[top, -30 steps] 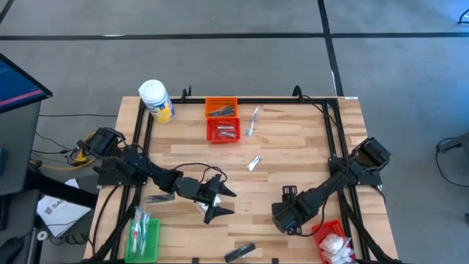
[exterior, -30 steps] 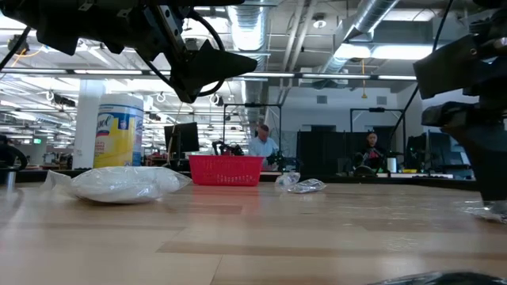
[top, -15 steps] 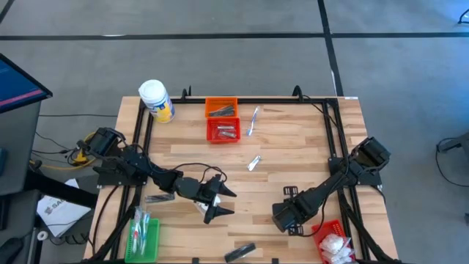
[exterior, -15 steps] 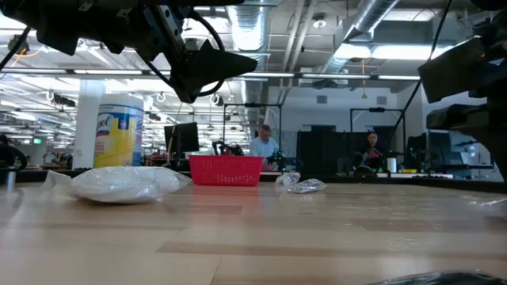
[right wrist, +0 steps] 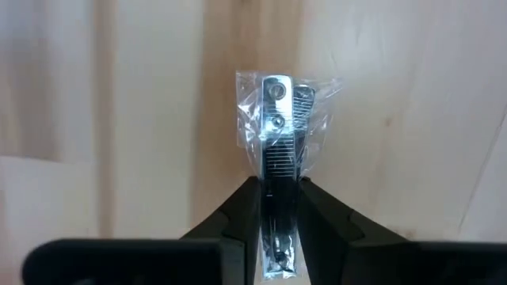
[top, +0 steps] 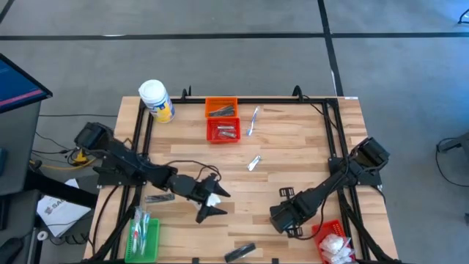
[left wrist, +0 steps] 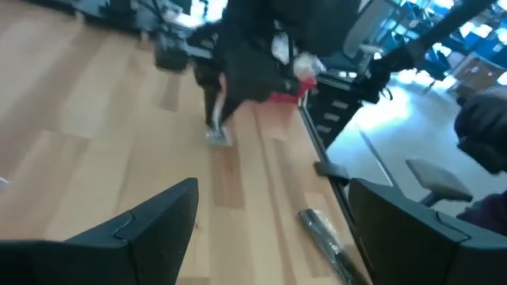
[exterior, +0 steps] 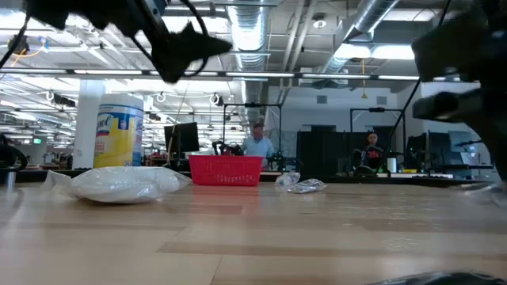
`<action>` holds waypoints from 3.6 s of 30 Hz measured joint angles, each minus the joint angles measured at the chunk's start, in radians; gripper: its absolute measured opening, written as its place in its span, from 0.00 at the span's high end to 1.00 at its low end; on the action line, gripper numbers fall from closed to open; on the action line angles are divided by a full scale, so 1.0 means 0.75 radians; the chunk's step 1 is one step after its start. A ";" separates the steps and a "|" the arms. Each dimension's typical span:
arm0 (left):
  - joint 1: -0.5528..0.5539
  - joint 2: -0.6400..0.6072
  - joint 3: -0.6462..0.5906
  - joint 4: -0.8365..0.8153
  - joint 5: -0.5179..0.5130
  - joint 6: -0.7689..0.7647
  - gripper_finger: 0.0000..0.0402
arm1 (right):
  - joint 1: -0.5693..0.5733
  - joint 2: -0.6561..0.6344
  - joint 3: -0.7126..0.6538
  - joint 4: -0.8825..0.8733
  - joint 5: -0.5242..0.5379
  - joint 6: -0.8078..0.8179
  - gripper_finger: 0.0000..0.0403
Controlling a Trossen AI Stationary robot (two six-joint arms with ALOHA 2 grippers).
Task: Pick & Place Travel size toiletries
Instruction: Put the nail cutter into the top red basket
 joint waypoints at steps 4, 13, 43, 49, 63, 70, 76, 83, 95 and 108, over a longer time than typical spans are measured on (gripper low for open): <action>-0.002 -0.161 0.001 -0.152 -0.015 0.002 0.21 | -0.034 0.000 0.046 0.001 0.003 -0.089 0.83; -0.013 -0.318 0.002 -0.368 -0.021 -0.019 0.21 | -0.166 -0.003 0.118 0.001 0.008 -0.290 0.83; -0.073 -0.320 -0.111 -0.594 -0.076 -0.103 0.21 | -0.807 -0.007 0.502 0.007 0.009 -1.024 0.83; -0.069 -0.320 -0.164 -0.511 -0.108 -0.108 0.21 | -0.891 -0.007 0.603 0.079 0.008 -1.163 0.85; -0.071 -0.320 -0.262 -0.232 -0.227 -0.034 0.21 | -1.090 0.086 0.781 0.176 -0.007 -1.264 0.85; -0.081 -0.320 -0.268 -0.197 -0.233 -0.031 0.21 | -1.151 0.374 1.183 -0.097 -0.071 -1.325 0.85; -0.095 -0.320 -0.268 -0.185 -0.232 -0.010 0.21 | -1.192 0.691 1.674 -0.428 -0.072 -1.398 0.85; -0.102 -0.319 -0.270 -0.180 -0.231 0.004 0.21 | -1.263 0.702 1.562 -0.468 -0.144 -1.408 0.85; -0.100 -0.318 -0.306 -0.135 -0.269 0.002 0.21 | -1.244 0.733 1.561 -0.363 -0.220 -1.314 0.85; -0.101 -0.319 -0.305 -0.125 -0.269 0.002 0.21 | -1.255 0.820 1.562 -0.393 -0.245 -1.253 0.85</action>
